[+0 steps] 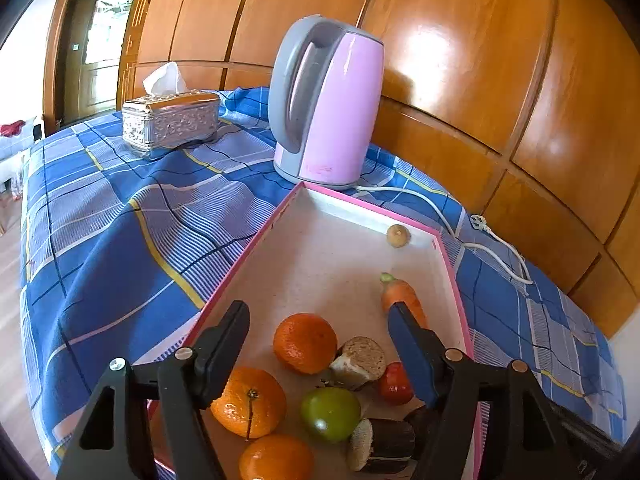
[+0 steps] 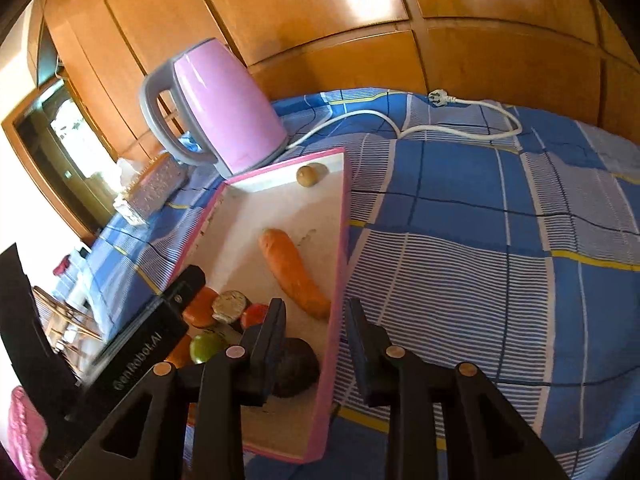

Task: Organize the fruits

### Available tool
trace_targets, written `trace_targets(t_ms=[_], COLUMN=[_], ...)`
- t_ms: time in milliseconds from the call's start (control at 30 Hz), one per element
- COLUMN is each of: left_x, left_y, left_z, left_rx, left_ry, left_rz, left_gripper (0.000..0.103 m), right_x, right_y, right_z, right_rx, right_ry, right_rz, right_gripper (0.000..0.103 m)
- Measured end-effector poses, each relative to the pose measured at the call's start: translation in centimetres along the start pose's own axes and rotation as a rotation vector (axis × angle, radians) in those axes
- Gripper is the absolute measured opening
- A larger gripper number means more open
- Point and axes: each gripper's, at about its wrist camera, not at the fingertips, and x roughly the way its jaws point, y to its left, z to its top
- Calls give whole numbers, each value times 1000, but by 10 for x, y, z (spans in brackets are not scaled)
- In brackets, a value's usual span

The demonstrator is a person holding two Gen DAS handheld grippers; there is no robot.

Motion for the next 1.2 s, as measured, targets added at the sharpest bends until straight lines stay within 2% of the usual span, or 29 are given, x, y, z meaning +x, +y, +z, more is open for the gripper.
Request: trace_targets(t_ms=[333, 600, 867, 1200], left_x=[-21, -65, -111, -153], left_y=[7, 5, 14, 20], left_z=[2, 0, -5, -26], left_rx=[-17, 90, 122, 164], left_ry=[5, -22, -44, -66], left_rz=[3, 51, 74, 71], left_gripper=[78, 84, 89, 92], right_x=[-18, -43, -74, -87], right_y=[15, 26, 42, 58], right_z=[-15, -24, -37, -59], right_rx=[-93, -128, -163, -247], right_ry=[-41, -90, -145, -167], right_rz=[-81, -119, -141, -198], right_gripper=[36, 36, 36, 37])
